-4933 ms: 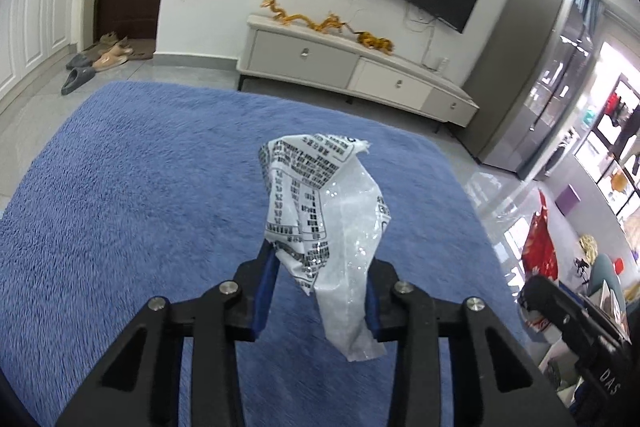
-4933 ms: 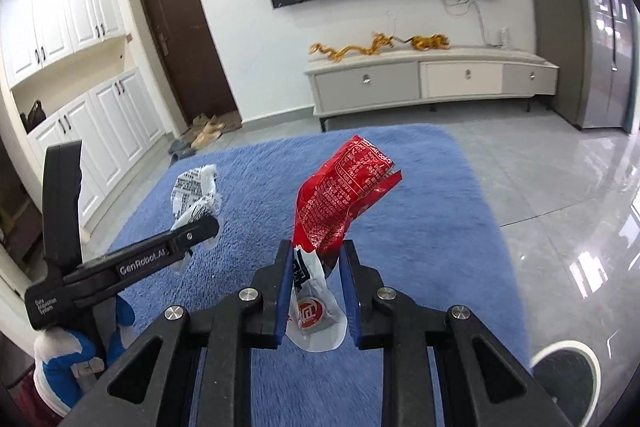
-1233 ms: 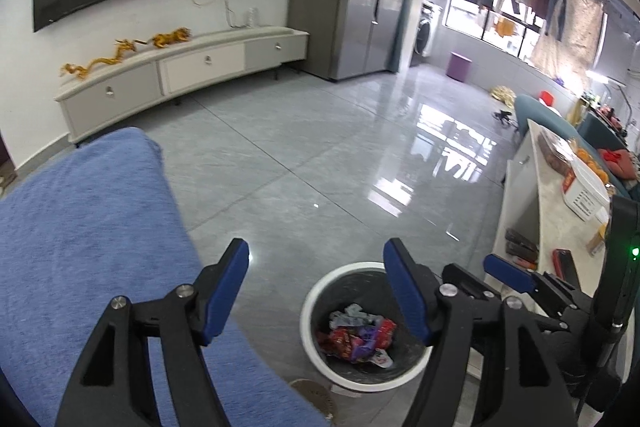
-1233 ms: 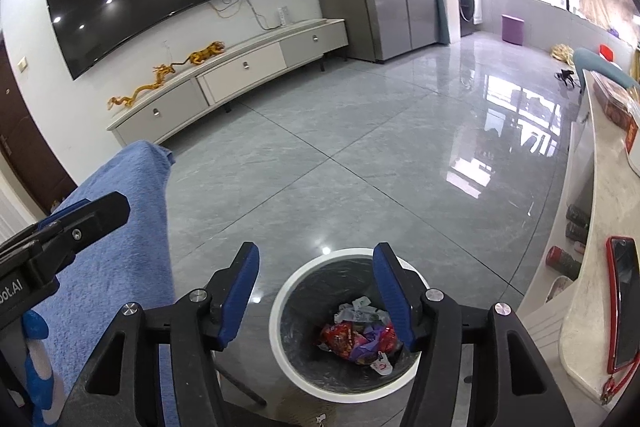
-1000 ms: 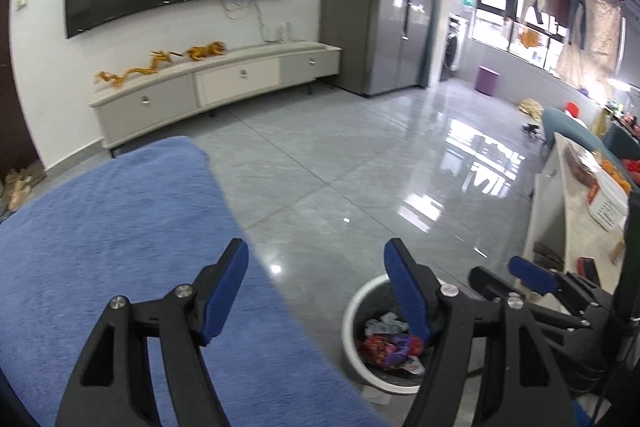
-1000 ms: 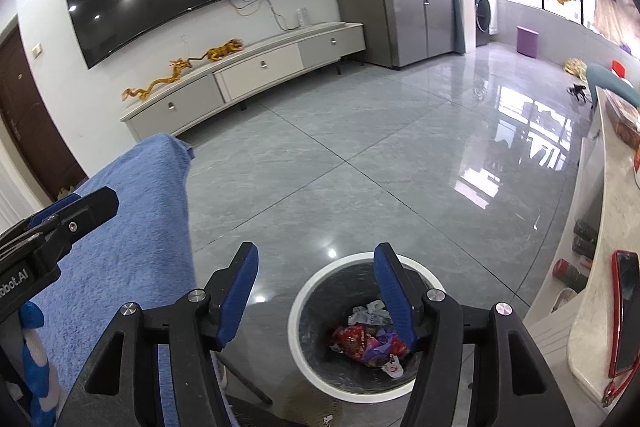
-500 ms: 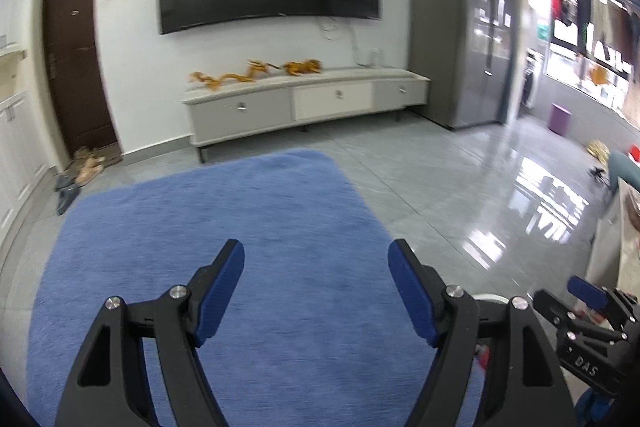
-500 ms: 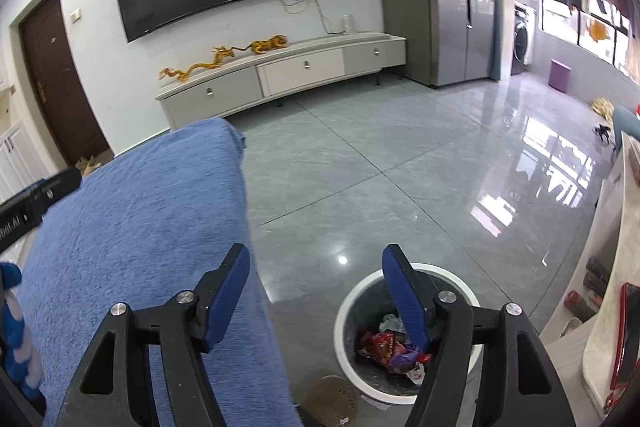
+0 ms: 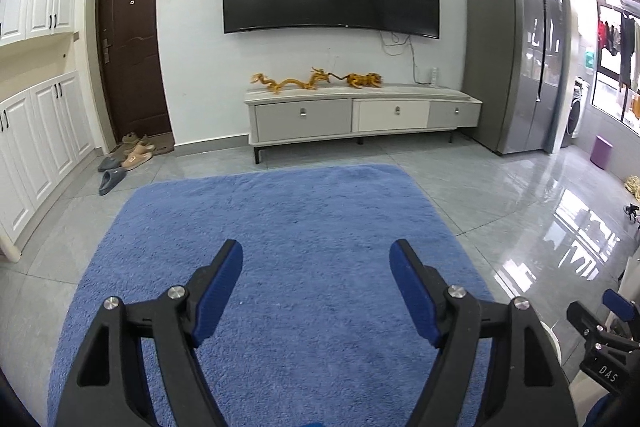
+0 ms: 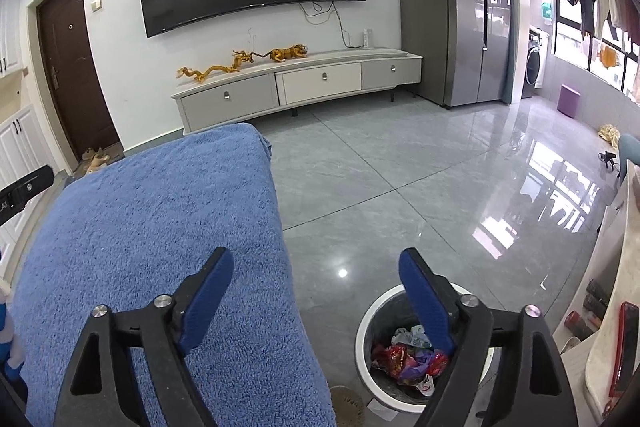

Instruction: Collect trash

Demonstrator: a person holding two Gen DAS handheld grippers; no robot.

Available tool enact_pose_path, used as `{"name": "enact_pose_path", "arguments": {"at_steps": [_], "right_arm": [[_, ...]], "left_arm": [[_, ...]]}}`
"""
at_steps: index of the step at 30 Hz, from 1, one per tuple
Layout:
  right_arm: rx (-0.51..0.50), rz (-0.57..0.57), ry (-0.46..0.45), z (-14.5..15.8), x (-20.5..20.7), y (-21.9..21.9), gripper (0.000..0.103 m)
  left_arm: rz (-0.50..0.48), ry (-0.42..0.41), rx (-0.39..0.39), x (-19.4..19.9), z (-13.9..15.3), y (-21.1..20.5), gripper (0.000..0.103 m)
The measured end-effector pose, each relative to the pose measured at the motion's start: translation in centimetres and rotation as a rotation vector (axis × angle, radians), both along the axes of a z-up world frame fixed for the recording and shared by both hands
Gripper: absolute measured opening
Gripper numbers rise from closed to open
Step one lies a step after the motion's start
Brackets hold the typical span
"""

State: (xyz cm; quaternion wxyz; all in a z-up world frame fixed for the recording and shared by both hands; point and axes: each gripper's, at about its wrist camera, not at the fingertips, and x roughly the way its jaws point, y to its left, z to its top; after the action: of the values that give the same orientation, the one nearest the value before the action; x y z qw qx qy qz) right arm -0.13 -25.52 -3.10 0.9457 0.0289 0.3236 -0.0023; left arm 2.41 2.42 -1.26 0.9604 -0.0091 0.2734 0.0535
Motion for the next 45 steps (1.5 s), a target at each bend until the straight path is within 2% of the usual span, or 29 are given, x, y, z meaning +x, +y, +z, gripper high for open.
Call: {"name": "enact_pose_path", "arguments": {"at_steps": [3,8,24,45], "right_arm": [[-0.013,-0.010,0.001,-0.3,0.0,0.2,0.094],[-0.031,-0.036,-0.008,-0.5,0.2,0.2,0.103],[-0.042,-0.106,-0.046,-0.6,-0.3,-0.6,0.103],[-0.055,-0.123,-0.060,-0.1,-0.8,-0.6,0.103]], "left_arm": [[0.006,0.001,0.000,-0.1,-0.2,0.3,0.082],[0.001,0.002,0.005,-0.3,-0.3,0.0,0.083],[-0.007,-0.012,0.023,-0.1,-0.6,-0.8,0.083],[-0.064,-0.012,0.025,-0.8,-1.0,-2.1,0.083]]}}
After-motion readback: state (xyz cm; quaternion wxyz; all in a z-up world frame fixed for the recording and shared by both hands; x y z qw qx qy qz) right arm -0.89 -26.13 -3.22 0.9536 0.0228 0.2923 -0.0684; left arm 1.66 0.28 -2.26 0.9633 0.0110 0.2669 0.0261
